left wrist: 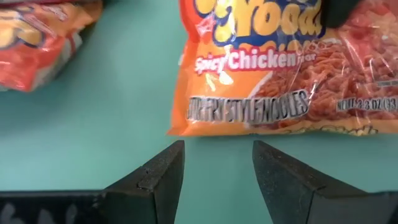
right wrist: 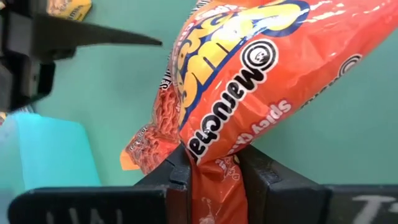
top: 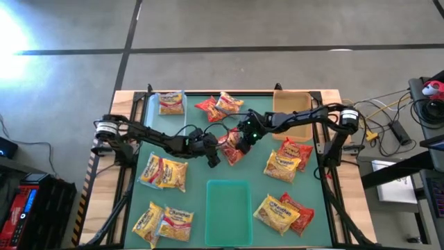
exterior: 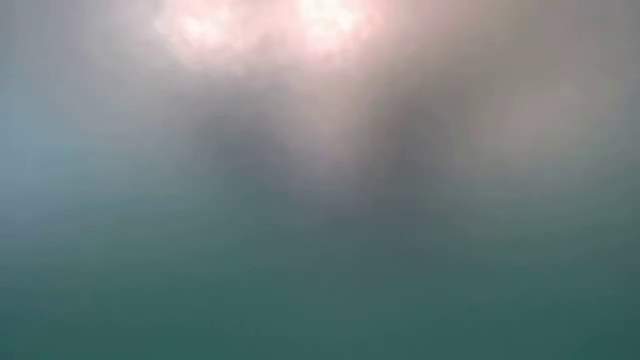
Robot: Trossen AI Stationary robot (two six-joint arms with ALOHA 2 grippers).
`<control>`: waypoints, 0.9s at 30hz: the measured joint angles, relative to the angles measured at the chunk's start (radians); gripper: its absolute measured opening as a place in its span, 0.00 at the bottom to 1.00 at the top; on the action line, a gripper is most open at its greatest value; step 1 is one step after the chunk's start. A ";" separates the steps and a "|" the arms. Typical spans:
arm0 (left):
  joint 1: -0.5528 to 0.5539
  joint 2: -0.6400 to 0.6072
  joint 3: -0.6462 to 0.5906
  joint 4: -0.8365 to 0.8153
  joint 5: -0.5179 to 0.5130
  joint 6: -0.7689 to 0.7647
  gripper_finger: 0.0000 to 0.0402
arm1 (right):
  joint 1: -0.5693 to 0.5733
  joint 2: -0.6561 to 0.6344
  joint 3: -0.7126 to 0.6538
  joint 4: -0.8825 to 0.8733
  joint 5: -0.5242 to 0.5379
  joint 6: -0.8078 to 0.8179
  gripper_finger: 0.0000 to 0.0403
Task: Sort Maruchan noodles
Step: Put the red noodle pack into the orange bin
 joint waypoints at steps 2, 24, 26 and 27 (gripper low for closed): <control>0.000 -0.005 0.001 0.002 -0.001 -0.002 0.43 | -0.004 -0.017 0.000 -0.019 0.004 -0.023 0.17; -0.001 -0.015 0.003 -0.005 -0.033 -0.001 0.43 | -0.017 -0.277 0.003 -0.296 0.268 -0.364 0.17; 0.000 -0.015 0.003 -0.005 -0.066 -0.001 0.43 | -0.017 -0.314 0.003 -0.313 0.326 -0.402 0.17; 0.000 -0.015 0.003 -0.004 -0.084 -0.002 0.43 | -0.017 -0.332 0.003 -0.321 0.352 -0.425 0.17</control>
